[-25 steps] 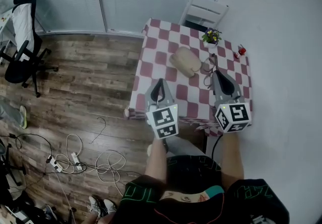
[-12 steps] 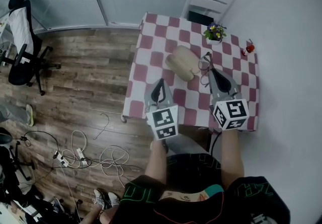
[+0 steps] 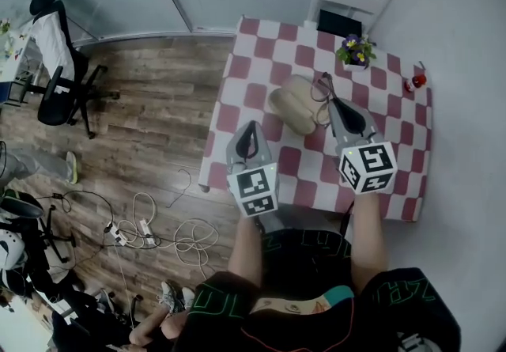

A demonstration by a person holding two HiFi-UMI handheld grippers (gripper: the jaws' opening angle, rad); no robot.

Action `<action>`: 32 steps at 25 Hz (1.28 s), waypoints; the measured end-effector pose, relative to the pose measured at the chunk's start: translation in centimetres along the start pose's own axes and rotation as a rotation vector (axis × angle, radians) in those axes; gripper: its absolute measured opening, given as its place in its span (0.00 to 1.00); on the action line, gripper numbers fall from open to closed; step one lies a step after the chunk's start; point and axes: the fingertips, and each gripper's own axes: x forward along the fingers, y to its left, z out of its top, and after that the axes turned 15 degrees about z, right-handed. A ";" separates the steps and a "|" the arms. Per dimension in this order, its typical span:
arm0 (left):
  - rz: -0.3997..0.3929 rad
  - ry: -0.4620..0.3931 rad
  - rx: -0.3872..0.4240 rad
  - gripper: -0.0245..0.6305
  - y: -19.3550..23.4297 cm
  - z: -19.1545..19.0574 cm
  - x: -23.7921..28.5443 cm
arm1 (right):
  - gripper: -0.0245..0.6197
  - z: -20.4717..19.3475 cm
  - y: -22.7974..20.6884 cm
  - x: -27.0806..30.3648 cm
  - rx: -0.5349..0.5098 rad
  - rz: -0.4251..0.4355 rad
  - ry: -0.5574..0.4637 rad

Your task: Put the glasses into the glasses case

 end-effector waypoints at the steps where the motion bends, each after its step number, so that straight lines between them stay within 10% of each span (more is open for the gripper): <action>1: 0.008 -0.003 0.004 0.05 0.0 0.1 0.2 | 0.07 0.0 -0.2 0.4 -0.001 0.012 0.003; 32: -0.100 0.200 0.001 0.05 -1.7 -3.6 9.6 | 0.07 -8.5 0.0 9.1 0.184 0.235 0.296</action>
